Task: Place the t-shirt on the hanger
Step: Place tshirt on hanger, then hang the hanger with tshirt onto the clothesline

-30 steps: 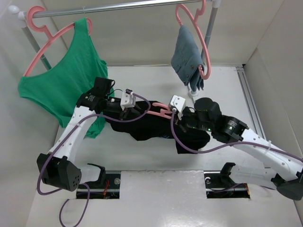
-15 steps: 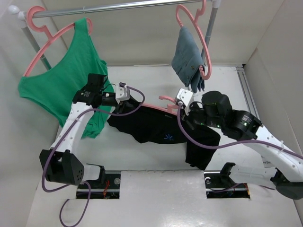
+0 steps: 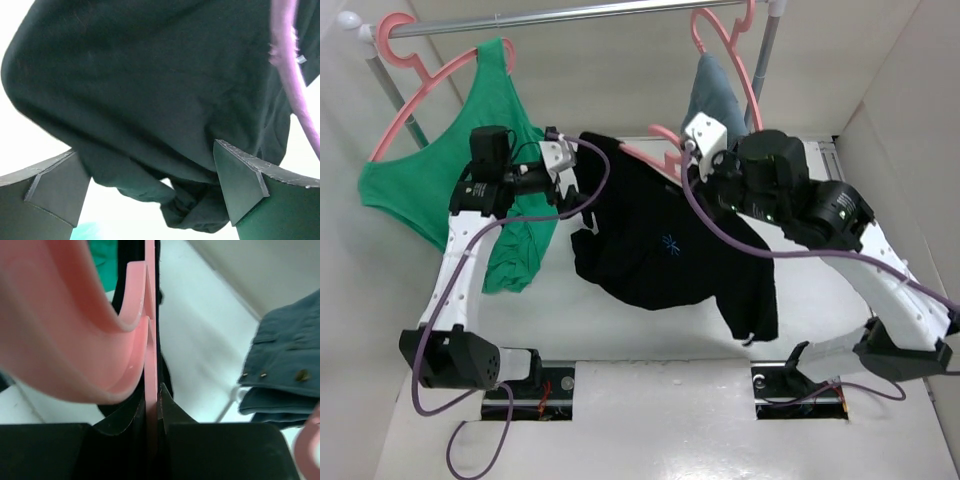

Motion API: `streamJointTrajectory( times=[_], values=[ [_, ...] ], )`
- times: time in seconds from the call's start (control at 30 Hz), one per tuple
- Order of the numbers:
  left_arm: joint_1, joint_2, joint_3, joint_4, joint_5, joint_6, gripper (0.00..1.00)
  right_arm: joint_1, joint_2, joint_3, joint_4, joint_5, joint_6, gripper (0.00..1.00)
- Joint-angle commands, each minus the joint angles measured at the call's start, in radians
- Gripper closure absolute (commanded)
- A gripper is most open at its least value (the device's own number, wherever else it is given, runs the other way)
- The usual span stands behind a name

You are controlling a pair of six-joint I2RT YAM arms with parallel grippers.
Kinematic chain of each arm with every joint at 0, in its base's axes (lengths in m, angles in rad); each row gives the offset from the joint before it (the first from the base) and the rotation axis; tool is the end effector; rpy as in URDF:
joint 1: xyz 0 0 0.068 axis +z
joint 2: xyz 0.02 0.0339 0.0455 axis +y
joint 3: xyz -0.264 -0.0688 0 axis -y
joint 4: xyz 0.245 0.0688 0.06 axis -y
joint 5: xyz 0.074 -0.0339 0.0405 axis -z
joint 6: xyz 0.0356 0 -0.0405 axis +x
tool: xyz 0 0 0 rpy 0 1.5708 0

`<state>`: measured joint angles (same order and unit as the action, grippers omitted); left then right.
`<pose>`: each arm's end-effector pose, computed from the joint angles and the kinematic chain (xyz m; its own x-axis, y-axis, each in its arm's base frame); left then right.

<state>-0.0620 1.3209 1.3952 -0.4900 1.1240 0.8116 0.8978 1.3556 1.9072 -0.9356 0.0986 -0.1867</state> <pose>0.2738 -0.0492 0.4112 0.3393 0.2930 -0.8939 0.8776 0.2435 0.4129 0.1538 0.1873 0.5099 -0.0956 -0.4162 -0.9042 -0.7521 0.6253 -0.2083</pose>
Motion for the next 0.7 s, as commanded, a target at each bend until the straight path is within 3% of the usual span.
streamJointTrajectory(
  times=[0.0, 0.1, 0.3, 0.67],
  values=[
    [0.025, -0.066, 0.051, 0.200, -0.064, -0.279, 0.00, -0.011, 0.052, 0.194, 0.026, 0.154, 0.015, 1.00],
    [0.039, -0.088, 0.071, 0.238, -0.193, -0.356, 0.00, -0.086, 0.127, 0.320, 0.026, 0.171, 0.004, 1.00],
    [0.048, -0.140, 0.093, 0.298, -0.343, -0.445, 0.00, -0.197, 0.204, 0.407, 0.162, 0.171, -0.016, 1.00],
    [0.048, -0.206, -0.024, 0.229, -0.343, -0.410, 0.00, -0.327, 0.379, 0.516, 0.460, 0.147, -0.062, 1.00]
  ],
)
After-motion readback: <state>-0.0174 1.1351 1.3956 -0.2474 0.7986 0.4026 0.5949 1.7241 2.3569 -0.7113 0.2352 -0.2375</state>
